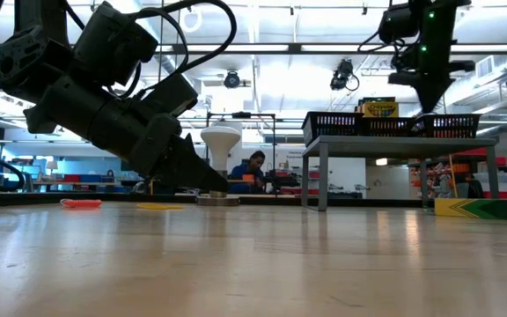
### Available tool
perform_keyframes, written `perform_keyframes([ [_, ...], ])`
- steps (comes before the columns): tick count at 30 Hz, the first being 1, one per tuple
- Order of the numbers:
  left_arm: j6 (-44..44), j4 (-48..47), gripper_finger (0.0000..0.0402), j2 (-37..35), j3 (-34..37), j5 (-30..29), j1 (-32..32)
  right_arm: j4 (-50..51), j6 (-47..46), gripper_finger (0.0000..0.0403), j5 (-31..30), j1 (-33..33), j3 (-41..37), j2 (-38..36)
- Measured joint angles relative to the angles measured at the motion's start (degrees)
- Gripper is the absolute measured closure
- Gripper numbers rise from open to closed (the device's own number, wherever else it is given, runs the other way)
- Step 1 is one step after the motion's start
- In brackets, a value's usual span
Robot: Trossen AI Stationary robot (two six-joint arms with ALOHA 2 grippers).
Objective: Pick & Place Office Desk Supplies
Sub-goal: Put the yellow crayon box into the middle black basket on the shelf
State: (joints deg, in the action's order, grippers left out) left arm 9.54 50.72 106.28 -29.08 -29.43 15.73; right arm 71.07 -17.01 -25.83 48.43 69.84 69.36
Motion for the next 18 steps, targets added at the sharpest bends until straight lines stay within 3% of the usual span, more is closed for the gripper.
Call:
perform_keyframes([
  [3,0.0,0.0,0.0338,0.0,0.0,0.0,0.0,-4.1,-0.7,0.0338,3.0,1.2,0.0,0.0],
  [5,0.0,0.1,0.0338,0.0,0.0,0.0,0.0,-5.6,-0.7,0.0318,1.9,1.4,0.1,0.0],
  [13,-0.1,0.0,0.0338,0.0,0.0,0.1,0.0,-8.4,-0.1,0.0229,-9.1,-1.1,0.1,0.0],
  [18,-0.1,0.0,0.0338,0.0,0.0,0.1,0.0,-10.7,-4.8,0.0184,-17.5,-2.5,0.1,0.0],
])
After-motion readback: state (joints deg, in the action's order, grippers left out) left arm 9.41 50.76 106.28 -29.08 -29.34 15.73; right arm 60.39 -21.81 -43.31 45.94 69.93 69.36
